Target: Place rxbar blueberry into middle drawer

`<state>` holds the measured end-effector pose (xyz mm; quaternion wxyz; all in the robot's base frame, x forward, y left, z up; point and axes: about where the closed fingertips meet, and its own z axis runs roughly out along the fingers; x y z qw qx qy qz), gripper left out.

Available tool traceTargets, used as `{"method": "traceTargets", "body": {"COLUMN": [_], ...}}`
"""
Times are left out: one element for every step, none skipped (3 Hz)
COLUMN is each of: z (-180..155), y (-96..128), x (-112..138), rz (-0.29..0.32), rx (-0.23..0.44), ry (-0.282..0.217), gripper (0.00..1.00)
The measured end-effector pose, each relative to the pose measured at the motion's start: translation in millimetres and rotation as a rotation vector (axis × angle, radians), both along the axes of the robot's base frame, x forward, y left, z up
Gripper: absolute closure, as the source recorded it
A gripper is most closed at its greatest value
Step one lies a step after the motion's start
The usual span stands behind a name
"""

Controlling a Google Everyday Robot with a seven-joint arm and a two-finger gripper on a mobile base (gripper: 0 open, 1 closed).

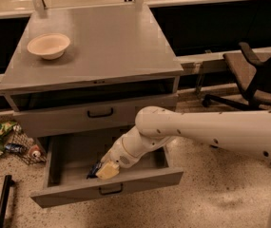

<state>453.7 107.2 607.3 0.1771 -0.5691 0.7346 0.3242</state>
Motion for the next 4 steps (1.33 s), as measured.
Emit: {"method": "traceTargets", "body": {"z": [-27, -43, -66, -81], "y": [-23, -40, -63, -78], "x": [22, 37, 60, 81], "rz": [0.006, 0.003, -0.030, -0.030], "rx": [-0.089, -0.113, -0.071, -0.046], "ry": [-0.081, -0.134, -0.185, -0.184], "gripper": [1.00, 1.00, 1.00, 1.00]}}
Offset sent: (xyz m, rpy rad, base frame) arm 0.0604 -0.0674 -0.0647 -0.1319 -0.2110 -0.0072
